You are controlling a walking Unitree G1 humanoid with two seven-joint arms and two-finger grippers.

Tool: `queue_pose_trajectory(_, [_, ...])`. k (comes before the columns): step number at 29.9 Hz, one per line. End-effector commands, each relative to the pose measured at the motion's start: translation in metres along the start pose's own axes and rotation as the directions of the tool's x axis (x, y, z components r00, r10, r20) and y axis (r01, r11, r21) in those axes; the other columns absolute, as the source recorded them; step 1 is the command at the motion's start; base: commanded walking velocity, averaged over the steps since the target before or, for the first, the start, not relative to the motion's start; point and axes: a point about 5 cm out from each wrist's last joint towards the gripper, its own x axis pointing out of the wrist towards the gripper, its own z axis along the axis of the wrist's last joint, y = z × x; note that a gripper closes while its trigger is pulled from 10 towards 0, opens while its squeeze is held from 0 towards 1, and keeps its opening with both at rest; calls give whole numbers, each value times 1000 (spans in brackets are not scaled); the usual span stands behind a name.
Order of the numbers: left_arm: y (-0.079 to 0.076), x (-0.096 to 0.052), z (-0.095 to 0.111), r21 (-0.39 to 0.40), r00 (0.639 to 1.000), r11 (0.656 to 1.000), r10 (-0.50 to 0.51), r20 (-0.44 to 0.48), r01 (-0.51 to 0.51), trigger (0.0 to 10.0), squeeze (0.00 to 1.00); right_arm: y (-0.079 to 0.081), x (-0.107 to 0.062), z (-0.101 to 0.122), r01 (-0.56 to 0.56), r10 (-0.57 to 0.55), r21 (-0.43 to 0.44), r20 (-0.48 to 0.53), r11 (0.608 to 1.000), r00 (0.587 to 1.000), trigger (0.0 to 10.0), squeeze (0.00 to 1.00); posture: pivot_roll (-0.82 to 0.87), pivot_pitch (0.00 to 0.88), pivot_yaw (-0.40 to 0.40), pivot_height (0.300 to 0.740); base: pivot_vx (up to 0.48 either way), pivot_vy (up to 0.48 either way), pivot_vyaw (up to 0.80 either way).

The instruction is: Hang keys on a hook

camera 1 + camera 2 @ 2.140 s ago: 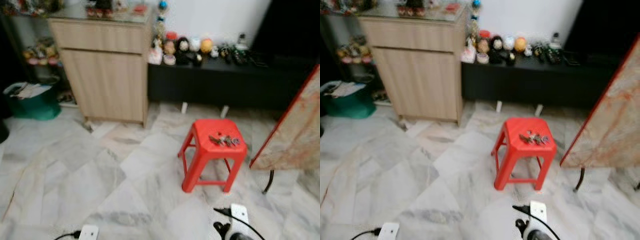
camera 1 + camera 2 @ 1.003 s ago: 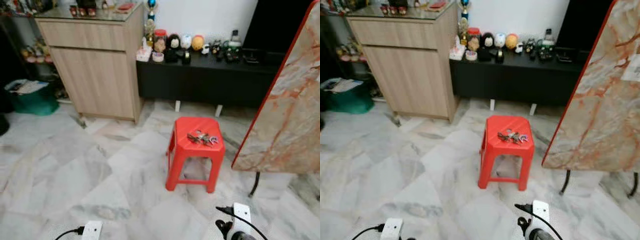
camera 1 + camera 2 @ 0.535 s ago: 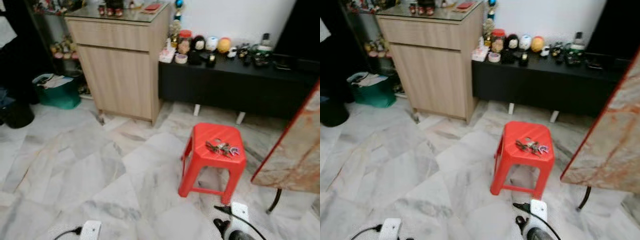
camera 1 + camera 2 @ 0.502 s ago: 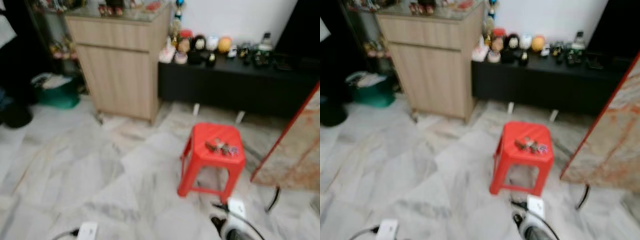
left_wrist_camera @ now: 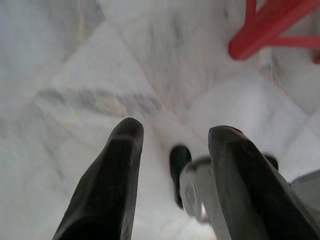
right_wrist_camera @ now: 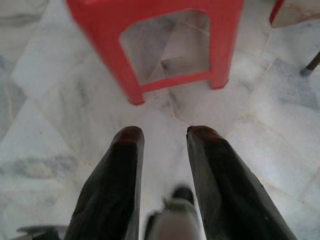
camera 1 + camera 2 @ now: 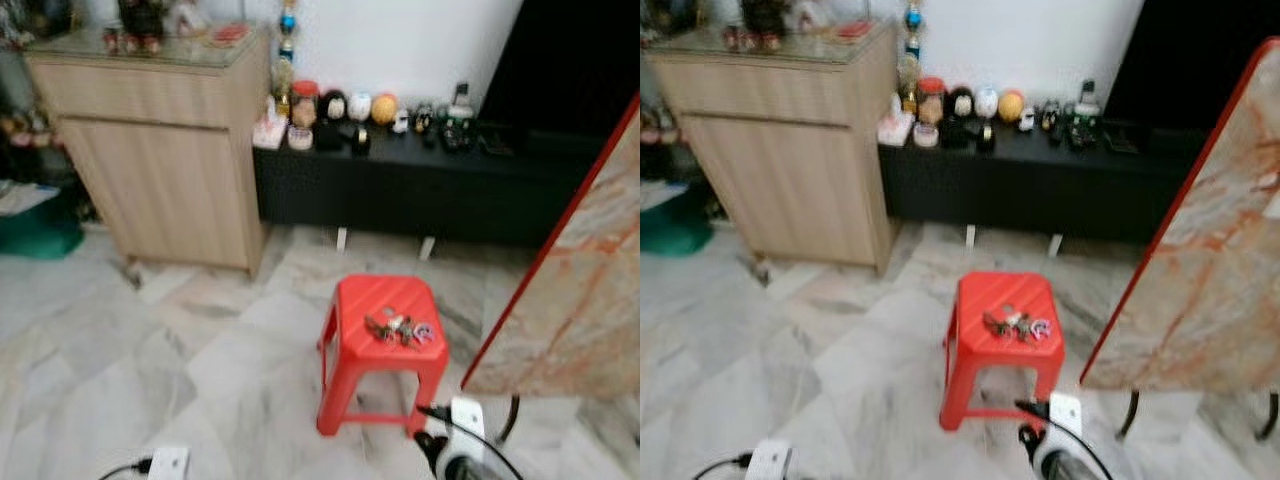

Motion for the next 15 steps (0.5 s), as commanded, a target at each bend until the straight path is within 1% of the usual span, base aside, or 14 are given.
queue_pose_trajectory(1, [-10, 1, -3, -17, 1000, 1000, -18, -14, 17, 10000, 0, -11, -3, 2, 34, -35, 5, 18, 999, 999, 10000, 0, 35, 0, -51, 723, 382, 0, 0])
queue_pose_trajectory(5, [-10, 1, -1, -27, 1000, 1000, -12, 8, 13, 10000, 0, -8, -2, 3, 25, -26, 14, 50, 1000, 998, 10000, 0, 46, 0, -45, 723, 382, 0, 0])
queue_pose_trajectory(7, [-8, 2, 1, -55, 1000, 998, 9, 22, -8, 10000, 0, -5, -1, 6, 19, -19, 7, 74, 1000, 997, 10000, 0, 44, 0, -34, 723, 358, 0, 0])
queue_pose_trajectory(8, [-8, 2, 1, -55, 1000, 998, 9, 22, -8, 10000, 0, -5, -1, 6, 19, -19, 7, 74, 1000, 997, 10000, 0, 44, 0, -34, 723, 341, 0, 0])
queue_pose_trajectory(10, [-7, 2, 4, -92, 998, 996, 24, 51, -19, 10000, 0, -2, -1, 9, 8, -7, -17, 97, 1000, 995, 10000, 0, 42, 0, -32, 723, 270, 0, 0])
queue_pose_trajectory(11, [-7, 2, 4, -92, 998, 996, 24, 51, -19, 10000, 0, -2, -1, 9, 8, -7, -17, 97, 1000, 995, 10000, 0, 42, 0, -32, 723, 270, 0, 0])
queue_pose_trajectory(13, [-6, 2, 12, -107, 994, 994, 27, 108, -15, 10000, 0, 3, 0, 14, -4, 11, -52, 136, 999, 991, 10000, 0, 59, 0, -32, 723, 0, 0, 0])
queue_pose_trajectory(14, [-5, 2, 14, -116, 991, 993, 32, 129, -17, 10000, 0, 4, 0, 15, 0, 7, -46, 150, 999, 989, 10000, 0, 63, 0, -30, 723, 0, 0, 0])
queue_pose_trajectory(15, [-5, 2, 14, -116, 991, 993, 32, 129, -17, 10000, 0, 4, 0, 15, 0, 7, -46, 150, 999, 989, 10000, 0, 63, 0, -30, 723, 0, 0, 0])
